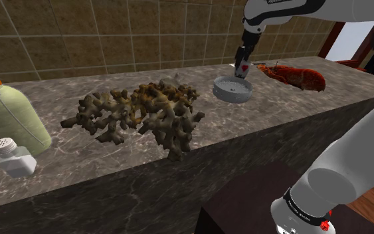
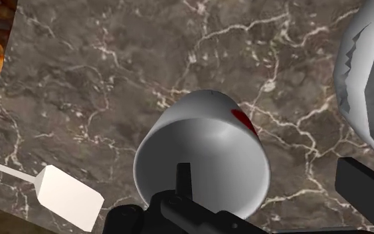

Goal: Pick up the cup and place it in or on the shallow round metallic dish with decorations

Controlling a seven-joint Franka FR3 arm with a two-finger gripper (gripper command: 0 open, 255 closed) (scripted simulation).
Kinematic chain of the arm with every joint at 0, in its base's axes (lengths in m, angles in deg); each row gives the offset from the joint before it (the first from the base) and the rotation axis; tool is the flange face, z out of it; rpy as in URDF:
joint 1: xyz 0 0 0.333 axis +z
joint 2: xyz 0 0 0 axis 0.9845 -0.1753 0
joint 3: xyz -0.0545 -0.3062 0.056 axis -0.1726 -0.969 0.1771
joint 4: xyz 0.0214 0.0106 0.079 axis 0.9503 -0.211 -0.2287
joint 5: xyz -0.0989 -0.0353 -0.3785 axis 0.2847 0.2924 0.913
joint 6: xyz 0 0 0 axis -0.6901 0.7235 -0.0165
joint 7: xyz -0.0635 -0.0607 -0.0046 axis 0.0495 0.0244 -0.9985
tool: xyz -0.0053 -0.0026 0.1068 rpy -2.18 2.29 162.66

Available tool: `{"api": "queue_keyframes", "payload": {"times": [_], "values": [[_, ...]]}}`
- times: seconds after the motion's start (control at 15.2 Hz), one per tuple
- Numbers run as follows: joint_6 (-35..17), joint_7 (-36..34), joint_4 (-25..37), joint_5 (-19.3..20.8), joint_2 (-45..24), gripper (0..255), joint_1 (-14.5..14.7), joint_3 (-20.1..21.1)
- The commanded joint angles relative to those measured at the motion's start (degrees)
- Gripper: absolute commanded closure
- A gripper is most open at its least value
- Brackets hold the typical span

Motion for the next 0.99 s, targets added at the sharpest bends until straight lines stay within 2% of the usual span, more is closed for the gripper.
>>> {"api": "queue_keyframes", "payload": {"times": [0.0, 0.66, 0.73, 0.92], "values": [[-1.6, 0.0, -1.3, -0.1, -0.3, 0, 0.0, -0.1], [-2.7, 0.1, -2.1, -0.2, -0.6, 0, -0.1, -0.1], [-2.7, 0.1, -2.1, -0.2, -0.6, 255, -0.1, -0.1], [-2.7, 0.1, -2.1, -0.2, -0.6, 255, -0.1, -0.1]]}}
